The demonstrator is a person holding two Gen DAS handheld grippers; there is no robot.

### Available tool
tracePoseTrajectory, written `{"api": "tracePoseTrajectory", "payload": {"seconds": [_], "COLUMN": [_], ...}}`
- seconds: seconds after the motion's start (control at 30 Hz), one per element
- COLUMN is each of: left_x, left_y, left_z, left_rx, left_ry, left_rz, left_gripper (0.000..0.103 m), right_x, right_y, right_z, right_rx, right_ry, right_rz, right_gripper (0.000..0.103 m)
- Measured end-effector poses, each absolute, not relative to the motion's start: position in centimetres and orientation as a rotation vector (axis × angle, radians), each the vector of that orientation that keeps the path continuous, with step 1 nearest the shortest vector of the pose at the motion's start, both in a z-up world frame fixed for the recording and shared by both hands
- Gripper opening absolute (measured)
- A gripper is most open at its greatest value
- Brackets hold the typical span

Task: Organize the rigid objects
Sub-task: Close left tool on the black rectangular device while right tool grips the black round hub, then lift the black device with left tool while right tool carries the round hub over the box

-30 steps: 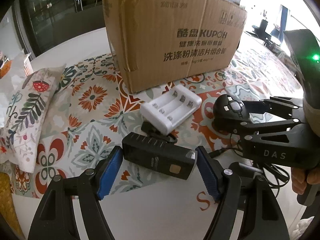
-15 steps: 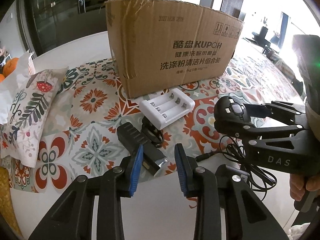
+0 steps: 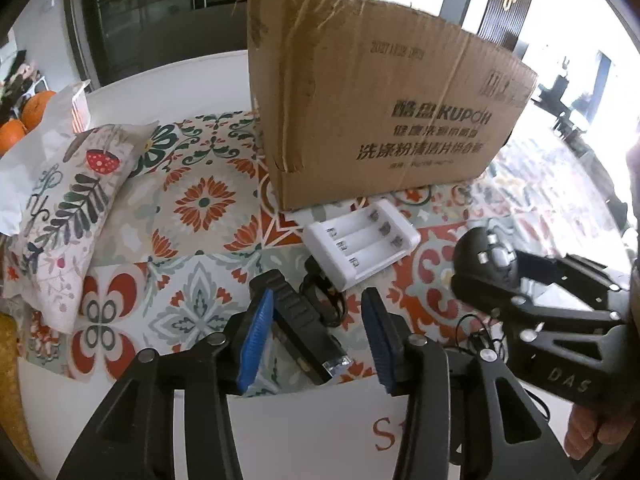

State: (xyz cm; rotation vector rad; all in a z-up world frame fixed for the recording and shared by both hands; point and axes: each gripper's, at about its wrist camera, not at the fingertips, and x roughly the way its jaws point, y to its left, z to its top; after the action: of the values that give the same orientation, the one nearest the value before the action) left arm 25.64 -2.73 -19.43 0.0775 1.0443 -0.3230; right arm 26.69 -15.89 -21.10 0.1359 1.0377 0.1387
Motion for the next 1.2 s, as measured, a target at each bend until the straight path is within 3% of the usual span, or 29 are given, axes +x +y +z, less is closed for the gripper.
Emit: {"api": "tracePoseTrajectory", "payload": {"seconds": [0.63, 0.83, 1.2], "left_x": [26.8, 26.6, 24.1], "left_y": [-3.6, -3.3, -1.9], "left_z": [-22.4, -22.3, -20.8], "left_rx": [0.069, 0.072, 0.028], "left_ry": [1.126, 1.097, 1.077], "left_rz": [-0.227, -0.244, -0.296], "left_gripper": [0.047, 0.04, 0.038], "right_x": [26.9, 27.0, 26.1], "right_y": [-16.6, -16.5, -15.4], "right_z": [-21.8, -21.8, -20.9], "right_rx": [0.165, 0.159, 0.146], "right_ry": [1.06, 1.066, 1.046], "right_rz": [0.135, 0.137, 0.177], "right_gripper": [0.057, 0.057, 0.057]}}
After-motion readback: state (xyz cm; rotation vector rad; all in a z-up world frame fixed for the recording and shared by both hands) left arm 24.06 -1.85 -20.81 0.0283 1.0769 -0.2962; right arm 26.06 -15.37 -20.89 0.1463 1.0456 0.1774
